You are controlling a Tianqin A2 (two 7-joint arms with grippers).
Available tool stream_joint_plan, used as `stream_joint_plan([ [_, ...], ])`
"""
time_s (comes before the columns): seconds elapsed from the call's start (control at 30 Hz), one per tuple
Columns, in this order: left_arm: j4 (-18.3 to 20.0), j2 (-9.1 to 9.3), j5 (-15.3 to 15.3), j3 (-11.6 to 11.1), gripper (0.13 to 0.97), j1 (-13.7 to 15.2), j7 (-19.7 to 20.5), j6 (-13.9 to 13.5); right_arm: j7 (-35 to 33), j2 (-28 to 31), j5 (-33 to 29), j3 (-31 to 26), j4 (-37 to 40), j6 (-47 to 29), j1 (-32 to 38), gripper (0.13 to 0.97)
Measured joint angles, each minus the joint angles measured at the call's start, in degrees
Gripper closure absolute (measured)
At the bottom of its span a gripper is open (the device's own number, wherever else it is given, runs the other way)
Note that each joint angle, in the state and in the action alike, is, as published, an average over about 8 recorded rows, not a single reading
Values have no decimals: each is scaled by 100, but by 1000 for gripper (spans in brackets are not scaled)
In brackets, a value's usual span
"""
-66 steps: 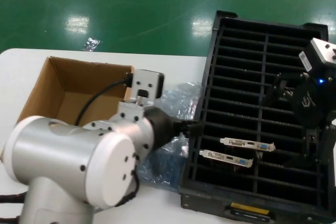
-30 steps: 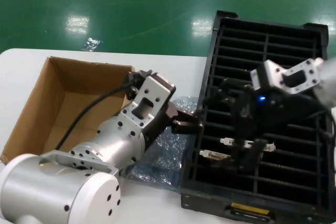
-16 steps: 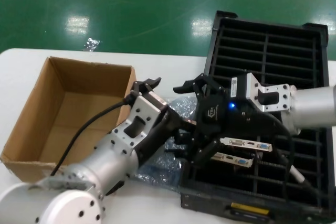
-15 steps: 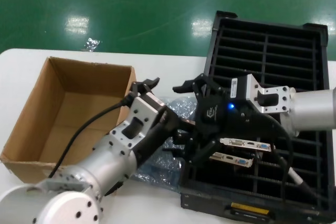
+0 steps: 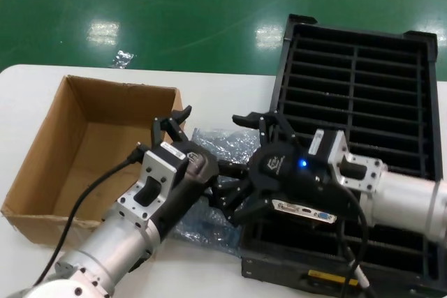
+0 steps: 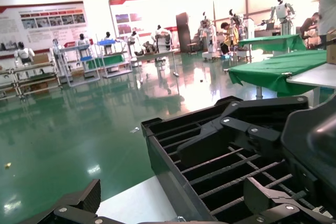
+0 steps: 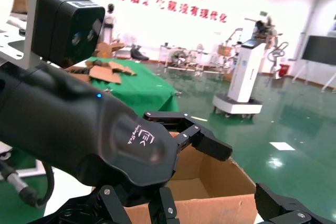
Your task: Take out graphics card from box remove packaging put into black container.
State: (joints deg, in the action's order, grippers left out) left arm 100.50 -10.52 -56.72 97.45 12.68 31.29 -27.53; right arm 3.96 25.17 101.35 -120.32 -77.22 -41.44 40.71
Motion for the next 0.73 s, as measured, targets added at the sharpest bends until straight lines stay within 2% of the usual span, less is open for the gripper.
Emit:
stream_joint_plan([
  [0.27, -216, -163, -1142, -141, 132, -311, -731, 675, -74, -195, 46, 597, -352, 590, -995, 129],
  [0.63, -518, -390, -2712, -339, 132, -742, -1820, 1611, -224, -467, 105, 1674, -845, 2512, -2382, 129],
  [0.73, -559, -421, -2924, -365, 132, -801, -1961, 1736, -243, -504, 113, 1807, -911, 2692, -2572, 129],
])
